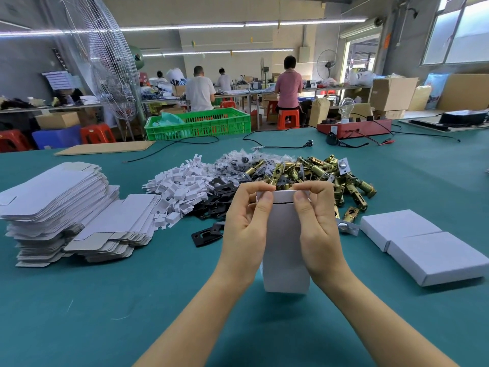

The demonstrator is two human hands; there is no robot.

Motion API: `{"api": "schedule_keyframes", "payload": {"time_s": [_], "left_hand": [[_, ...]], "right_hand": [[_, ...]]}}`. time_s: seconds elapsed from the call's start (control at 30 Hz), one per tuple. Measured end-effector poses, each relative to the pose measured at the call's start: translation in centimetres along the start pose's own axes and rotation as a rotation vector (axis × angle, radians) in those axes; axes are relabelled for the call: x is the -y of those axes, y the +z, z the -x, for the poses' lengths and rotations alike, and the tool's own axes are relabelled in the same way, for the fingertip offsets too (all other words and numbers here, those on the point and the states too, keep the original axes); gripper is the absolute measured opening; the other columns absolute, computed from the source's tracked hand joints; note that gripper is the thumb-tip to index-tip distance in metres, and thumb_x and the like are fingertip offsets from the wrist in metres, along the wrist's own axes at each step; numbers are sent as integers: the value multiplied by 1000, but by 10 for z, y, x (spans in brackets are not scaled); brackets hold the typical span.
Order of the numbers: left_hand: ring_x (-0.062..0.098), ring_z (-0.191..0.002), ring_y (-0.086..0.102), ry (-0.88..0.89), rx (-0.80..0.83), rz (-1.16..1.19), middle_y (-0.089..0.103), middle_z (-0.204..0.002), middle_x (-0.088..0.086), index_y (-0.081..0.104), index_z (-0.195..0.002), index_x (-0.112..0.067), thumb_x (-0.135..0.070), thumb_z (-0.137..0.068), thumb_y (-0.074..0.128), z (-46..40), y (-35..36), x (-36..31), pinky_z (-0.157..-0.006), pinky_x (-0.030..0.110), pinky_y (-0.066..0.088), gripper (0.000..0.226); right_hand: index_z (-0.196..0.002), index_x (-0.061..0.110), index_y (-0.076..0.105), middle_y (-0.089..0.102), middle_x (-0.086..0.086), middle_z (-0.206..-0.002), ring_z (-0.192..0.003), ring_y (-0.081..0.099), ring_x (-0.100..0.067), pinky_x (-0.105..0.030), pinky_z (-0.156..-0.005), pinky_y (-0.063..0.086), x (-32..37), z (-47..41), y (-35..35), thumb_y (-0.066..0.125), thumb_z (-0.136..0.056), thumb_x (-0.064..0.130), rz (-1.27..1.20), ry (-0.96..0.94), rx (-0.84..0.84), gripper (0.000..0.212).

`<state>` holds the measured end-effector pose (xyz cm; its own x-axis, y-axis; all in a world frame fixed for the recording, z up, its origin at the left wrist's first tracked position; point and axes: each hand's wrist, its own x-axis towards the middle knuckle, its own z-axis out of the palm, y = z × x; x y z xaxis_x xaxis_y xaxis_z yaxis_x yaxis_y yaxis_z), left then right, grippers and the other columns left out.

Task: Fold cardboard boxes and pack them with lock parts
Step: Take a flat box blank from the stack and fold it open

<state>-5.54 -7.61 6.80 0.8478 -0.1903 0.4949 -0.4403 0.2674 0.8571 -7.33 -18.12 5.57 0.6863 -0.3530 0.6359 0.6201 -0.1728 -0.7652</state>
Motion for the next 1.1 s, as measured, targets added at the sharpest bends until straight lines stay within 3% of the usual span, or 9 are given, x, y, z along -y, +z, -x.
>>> {"api": "schedule_keyframes", "payload": {"time_s": [0.07,0.17,0.27,0.43,0.53,0.87,0.97,1.1], "left_hand": [[12,-75,52,-7,2,2,61,-84,-5,65,-88,-38,-30,-91,54,0,0,0,-64,25,44,13],[14,-74,52,-24,18,24,61,-82,-6,65,-88,-37,-31,-91,54,0,-1,0,-62,25,45,13],[16,-74,52,-39,36,35,61,-82,-6,65,-89,-37,-31,-92,54,0,-2,-1,-61,26,44,13],[14,-73,52,-52,74,59,62,-83,-3,68,-90,-33,-30,-91,57,0,-4,-1,-60,25,45,12],[14,-74,53,-53,70,64,63,-83,-4,68,-90,-32,-29,-90,57,0,-4,-1,-62,25,46,12],[7,-69,52,30,-29,13,61,-78,-8,63,-87,-39,-29,-89,57,2,-1,-2,-61,18,44,12],[9,-71,52,38,-53,-4,61,-80,-6,62,-86,-40,-31,-89,56,1,-1,0,-64,20,44,11],[12,-72,53,20,-31,35,61,-81,-4,63,-84,-33,-26,-89,57,-1,-3,1,-63,22,44,11]], "right_hand": [[-97,28,49,54,11,-88,-81,49,-5,-19,-72,41,0,0,0,42,-94,24,5,-1,1,8],[-96,29,49,56,-9,-97,-85,52,-21,-35,-76,43,3,1,1,42,-94,25,-12,19,-3,8],[-96,30,48,55,-17,-99,-89,51,-35,-47,-77,45,5,2,0,41,-94,27,-14,35,-1,8],[-96,28,47,55,-18,-99,-89,52,-33,-44,-77,44,4,0,-1,40,-94,27,6,31,-17,7],[-95,30,47,55,-19,-99,-89,53,-36,-51,-79,44,5,1,-2,41,-95,27,9,31,-15,7],[-97,32,46,55,-9,-92,-79,50,-33,-52,-69,43,7,3,1,42,-95,27,84,-27,-20,7],[-97,32,47,53,-14,-91,-77,49,-38,-55,-67,42,6,4,1,43,-95,27,69,-26,-14,7],[-97,32,46,55,-14,-95,-83,52,-35,-54,-74,43,6,3,2,42,-95,26,82,-27,-13,8]]}}
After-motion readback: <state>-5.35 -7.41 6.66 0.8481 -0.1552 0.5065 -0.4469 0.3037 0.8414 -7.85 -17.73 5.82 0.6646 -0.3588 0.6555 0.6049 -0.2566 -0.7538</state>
